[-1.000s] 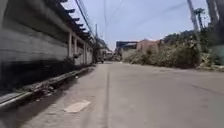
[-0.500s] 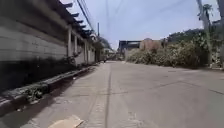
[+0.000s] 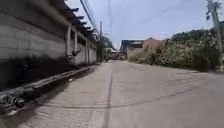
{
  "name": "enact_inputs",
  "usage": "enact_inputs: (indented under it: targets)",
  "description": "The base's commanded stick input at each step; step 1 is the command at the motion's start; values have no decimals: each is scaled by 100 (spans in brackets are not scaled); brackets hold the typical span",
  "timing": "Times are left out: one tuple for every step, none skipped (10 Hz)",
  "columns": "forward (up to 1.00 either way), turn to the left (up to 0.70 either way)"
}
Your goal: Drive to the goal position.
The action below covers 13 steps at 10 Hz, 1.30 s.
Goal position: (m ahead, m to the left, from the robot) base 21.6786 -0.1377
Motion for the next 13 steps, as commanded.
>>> enact_inputs:
  targets:
    - [100,0]
    - [100,0]
    - [100,0]
    - [100,0]
    - [100,0]
    - [100,-1]
    - [100,-21]
    - [100,-35]
    - [100,-36]
    - [100,-24]
    - [100,-6]
    - [100,0]
    - [100,0]
